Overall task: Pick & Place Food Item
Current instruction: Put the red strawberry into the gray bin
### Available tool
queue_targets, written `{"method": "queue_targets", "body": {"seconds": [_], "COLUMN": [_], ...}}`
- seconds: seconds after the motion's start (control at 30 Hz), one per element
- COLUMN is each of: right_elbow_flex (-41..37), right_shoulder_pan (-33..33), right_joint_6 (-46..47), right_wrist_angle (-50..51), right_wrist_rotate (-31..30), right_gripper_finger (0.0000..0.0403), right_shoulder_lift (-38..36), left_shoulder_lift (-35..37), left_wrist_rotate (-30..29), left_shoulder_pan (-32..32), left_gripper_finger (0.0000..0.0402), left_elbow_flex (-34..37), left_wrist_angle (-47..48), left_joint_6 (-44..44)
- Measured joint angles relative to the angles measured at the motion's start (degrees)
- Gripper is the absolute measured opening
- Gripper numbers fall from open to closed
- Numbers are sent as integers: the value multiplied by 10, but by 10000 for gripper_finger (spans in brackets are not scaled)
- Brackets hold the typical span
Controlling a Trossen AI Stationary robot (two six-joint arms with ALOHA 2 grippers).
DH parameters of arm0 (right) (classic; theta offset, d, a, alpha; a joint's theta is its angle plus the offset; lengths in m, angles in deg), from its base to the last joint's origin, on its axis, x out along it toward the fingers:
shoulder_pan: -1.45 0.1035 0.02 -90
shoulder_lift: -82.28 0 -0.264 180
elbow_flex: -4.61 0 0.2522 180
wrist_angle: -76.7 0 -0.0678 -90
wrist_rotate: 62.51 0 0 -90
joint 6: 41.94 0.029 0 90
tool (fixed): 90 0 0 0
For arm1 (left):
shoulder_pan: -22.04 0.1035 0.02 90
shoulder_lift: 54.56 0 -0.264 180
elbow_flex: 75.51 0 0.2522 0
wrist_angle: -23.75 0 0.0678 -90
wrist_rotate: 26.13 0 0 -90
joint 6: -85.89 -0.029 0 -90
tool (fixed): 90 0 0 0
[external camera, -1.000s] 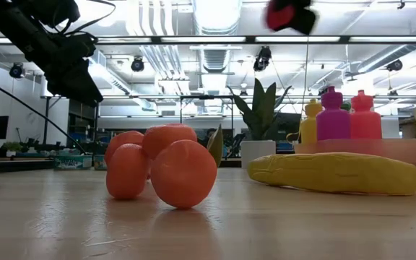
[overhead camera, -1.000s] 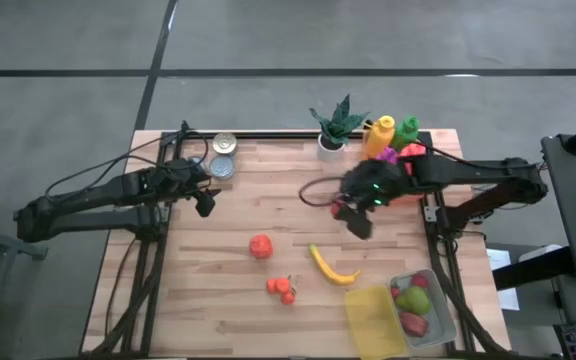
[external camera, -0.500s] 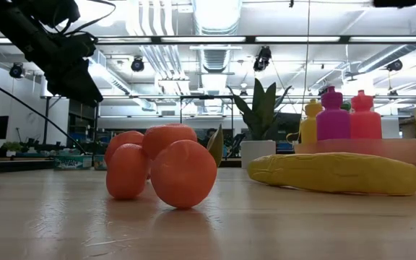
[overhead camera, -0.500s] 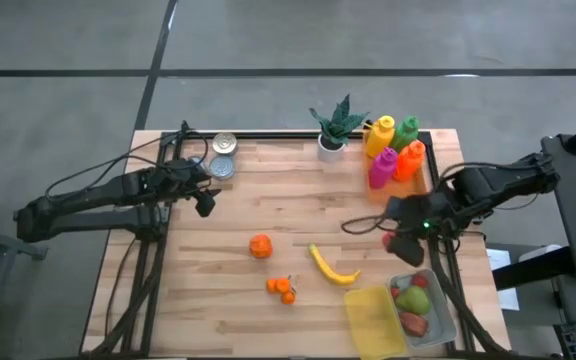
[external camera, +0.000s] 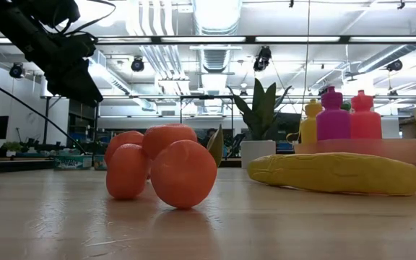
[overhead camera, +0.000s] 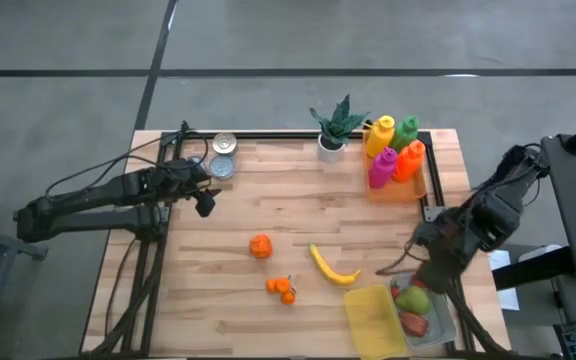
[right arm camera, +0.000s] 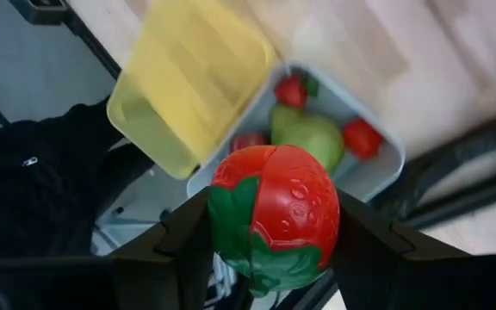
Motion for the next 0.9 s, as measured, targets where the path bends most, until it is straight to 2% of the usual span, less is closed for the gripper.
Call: {"method": "queue_targets", "body": {"seconds": [0.17, 0.4, 0.63, 0.9], "right_elbow_flex": [0, -1, -1, -1], "right_shoulder_pan": [86, 180, 223, 225], "right_joint_6": [87, 170, 163, 113], "right_wrist_angle": [-1, -11, -67, -71], "right_wrist_rotate": [0, 5, 7, 32], "right_gripper_finger": [179, 179, 179, 179], "right_shoulder_lift": [30, 111, 190, 257], "left_shoulder_lift": [0, 0, 0, 0], "left_wrist_rotate": [0, 0, 0, 0], "left_shoulder_pan": [0, 0, 0, 0], "left_gripper_finger": [275, 275, 275, 275], "left_elbow_flex": [0, 0, 0, 0], "left_wrist_angle": [0, 0, 0, 0], "left_joint_6": [0, 0, 0, 0]}}
